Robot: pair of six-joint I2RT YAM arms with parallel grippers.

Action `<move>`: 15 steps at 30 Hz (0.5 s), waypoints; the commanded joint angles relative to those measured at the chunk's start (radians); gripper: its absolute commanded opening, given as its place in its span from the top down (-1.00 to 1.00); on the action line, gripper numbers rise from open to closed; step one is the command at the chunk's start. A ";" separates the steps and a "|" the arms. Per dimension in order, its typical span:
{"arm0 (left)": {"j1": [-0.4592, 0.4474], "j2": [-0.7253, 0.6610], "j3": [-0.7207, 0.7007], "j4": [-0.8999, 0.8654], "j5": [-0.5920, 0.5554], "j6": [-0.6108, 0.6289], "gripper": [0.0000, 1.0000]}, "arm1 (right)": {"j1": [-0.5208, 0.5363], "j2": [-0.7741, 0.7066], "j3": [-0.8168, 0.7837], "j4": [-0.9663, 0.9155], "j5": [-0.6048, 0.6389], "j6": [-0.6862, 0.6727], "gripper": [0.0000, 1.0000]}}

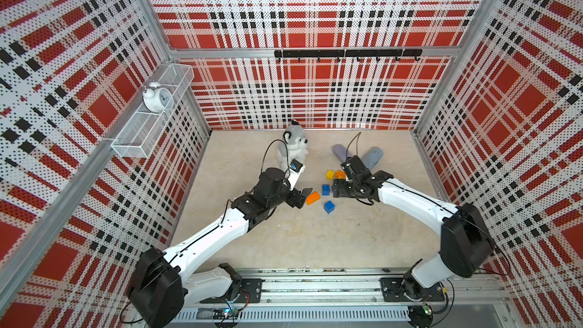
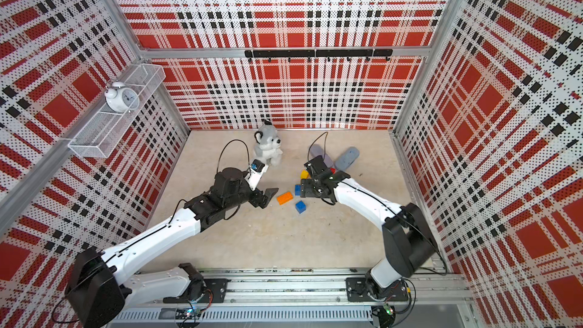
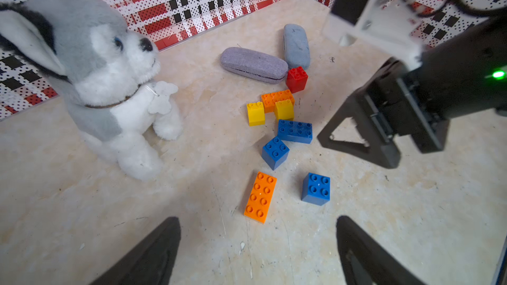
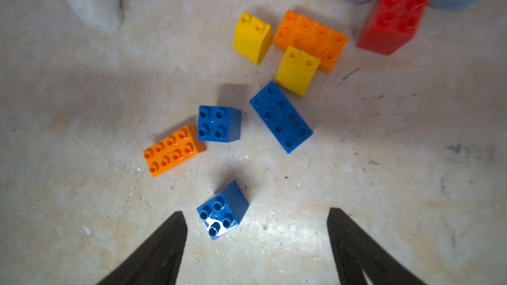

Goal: Assemble a fork with lego
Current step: Pick up the lego brick from the center of the board.

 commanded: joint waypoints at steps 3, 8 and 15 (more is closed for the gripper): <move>0.003 -0.087 -0.067 -0.001 0.048 0.084 -0.97 | 0.028 0.159 0.132 -0.018 0.004 -0.010 -0.59; -0.001 -0.170 -0.191 0.035 0.092 0.204 -0.97 | 0.028 0.278 0.237 -0.040 0.005 -0.027 -0.51; -0.002 -0.226 -0.299 0.142 0.060 0.254 -0.97 | 0.028 0.396 0.356 -0.101 0.044 -0.035 -0.33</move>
